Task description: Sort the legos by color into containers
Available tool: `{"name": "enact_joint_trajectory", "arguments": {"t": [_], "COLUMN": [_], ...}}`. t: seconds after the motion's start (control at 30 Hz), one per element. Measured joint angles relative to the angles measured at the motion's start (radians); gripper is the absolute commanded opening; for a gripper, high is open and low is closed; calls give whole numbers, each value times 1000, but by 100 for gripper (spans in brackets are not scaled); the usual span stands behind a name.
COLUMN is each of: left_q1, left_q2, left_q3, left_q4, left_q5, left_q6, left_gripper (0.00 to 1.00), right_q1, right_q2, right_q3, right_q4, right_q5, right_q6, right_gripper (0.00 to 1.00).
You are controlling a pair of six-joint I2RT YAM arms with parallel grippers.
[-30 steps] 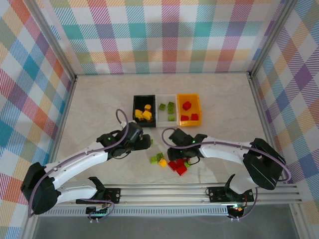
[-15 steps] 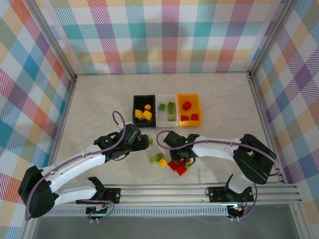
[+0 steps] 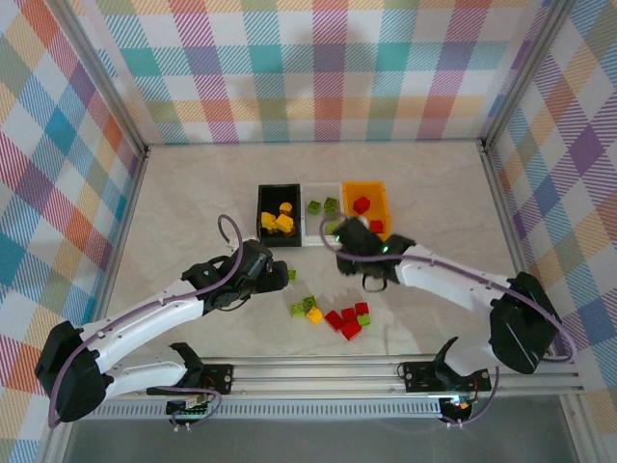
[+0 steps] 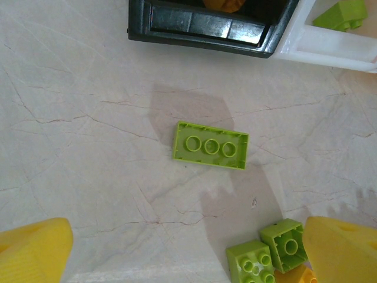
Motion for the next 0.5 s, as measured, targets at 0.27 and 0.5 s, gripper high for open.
{"name": "enact_joint_trajectory", "arguments": {"t": [0.27,0.5], "left_q1": [0,0], "left_q2": [18,38], "left_q3": [0,0], "left_q4": [1,1], "left_q5": [4,4], "left_q6": [4,24], "left_gripper": [100,100], "right_q1": [-229,-311], "right_q2": [207,489], "right_q3": [277,466], "right_q4": [58,31], "right_q5": [-19,-35], "right_q6": [-52,-58], "right_gripper": [27,68]}}
